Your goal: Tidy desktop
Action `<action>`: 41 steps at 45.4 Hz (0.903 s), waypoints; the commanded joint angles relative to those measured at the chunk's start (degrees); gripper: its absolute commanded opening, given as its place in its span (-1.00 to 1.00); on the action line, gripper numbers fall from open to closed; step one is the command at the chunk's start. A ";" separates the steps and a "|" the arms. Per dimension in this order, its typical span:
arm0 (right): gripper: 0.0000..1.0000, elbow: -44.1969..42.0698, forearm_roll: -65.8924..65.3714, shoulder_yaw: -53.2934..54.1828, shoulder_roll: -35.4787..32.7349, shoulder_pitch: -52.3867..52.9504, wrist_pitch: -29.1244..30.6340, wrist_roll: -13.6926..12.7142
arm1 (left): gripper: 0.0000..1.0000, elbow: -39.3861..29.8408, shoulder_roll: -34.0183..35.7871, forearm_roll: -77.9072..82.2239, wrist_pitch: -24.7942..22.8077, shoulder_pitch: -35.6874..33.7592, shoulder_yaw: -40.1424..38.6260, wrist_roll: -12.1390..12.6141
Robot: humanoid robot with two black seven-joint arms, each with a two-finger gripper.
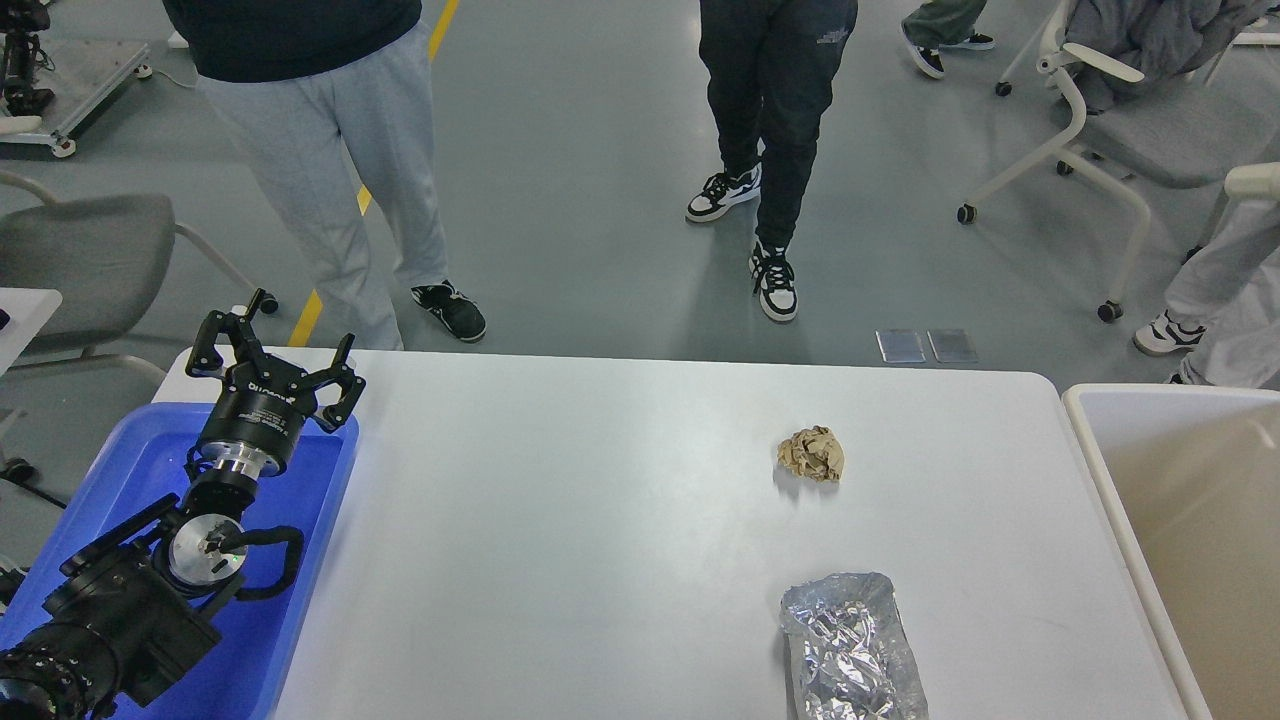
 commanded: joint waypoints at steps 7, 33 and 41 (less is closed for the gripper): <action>0.99 22.20 -1.08 20.19 -7.61 0.93 2.59 0.04 | 1.00 0.00 0.00 0.00 0.00 0.00 0.00 0.00; 0.99 58.06 -20.49 51.22 3.19 -14.45 -0.65 7.24 | 1.00 0.00 0.00 0.00 0.00 0.00 0.00 0.00; 0.99 57.98 -28.76 56.41 10.41 -15.15 -0.83 8.83 | 1.00 0.00 0.00 0.00 0.00 0.00 0.00 0.00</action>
